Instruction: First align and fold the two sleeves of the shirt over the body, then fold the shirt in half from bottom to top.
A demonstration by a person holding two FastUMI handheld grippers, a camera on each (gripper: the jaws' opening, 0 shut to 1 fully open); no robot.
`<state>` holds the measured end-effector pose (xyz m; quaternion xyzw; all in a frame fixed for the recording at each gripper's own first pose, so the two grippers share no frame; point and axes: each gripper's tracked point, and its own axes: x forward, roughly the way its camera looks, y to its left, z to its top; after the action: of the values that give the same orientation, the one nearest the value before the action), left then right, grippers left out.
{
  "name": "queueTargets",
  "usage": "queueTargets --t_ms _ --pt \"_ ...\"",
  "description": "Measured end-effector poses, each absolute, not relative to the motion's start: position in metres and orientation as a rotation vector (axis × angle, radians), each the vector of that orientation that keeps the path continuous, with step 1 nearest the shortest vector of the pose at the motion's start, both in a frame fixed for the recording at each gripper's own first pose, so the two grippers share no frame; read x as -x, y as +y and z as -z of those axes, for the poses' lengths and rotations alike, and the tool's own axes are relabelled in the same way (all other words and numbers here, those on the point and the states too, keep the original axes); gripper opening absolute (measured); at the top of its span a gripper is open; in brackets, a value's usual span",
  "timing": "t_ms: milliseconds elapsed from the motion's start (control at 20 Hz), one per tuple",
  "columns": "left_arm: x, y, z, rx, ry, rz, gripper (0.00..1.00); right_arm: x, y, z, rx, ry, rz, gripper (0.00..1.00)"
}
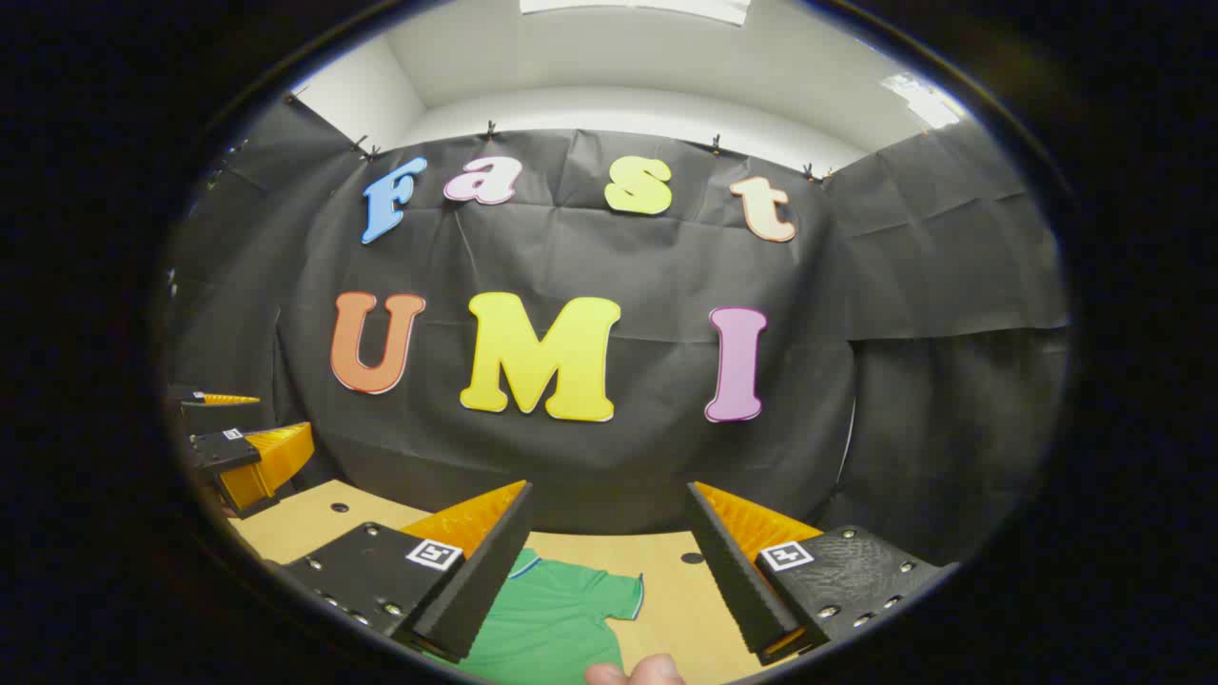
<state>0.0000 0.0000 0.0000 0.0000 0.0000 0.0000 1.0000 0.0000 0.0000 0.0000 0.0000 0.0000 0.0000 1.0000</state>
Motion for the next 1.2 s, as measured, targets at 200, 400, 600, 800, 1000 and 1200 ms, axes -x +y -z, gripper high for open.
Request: queueTargets --t_ms 200,400,600,800,1000,1200 --pt "0.005 0.019 0.001 -0.001 0.002 -0.038 0.98 -0.007 0.013 0.002 0.007 0.010 -0.031 0.96" --pt "0.005 0.030 0.001 -0.007 0.006 -0.066 1.00 -0.012 0.019 0.000 0.008 0.004 -0.044 0.98" --pt "0.004 0.031 0.001 -0.005 0.006 -0.076 0.98 -0.012 0.021 -0.001 0.014 0.003 -0.060 0.97" --pt "0.001 0.031 0.003 0.005 0.009 -0.082 0.98 -0.018 0.018 0.000 0.018 0.007 -0.068 0.98" --pt "-0.002 0.030 0.005 0.010 0.017 -0.089 0.98 -0.026 0.013 0.004 0.013 0.025 -0.071 0.98" --pt "-0.008 0.030 0.007 0.014 0.021 -0.102 0.98 -0.034 0.006 0.009 0.009 0.039 -0.073 0.98"
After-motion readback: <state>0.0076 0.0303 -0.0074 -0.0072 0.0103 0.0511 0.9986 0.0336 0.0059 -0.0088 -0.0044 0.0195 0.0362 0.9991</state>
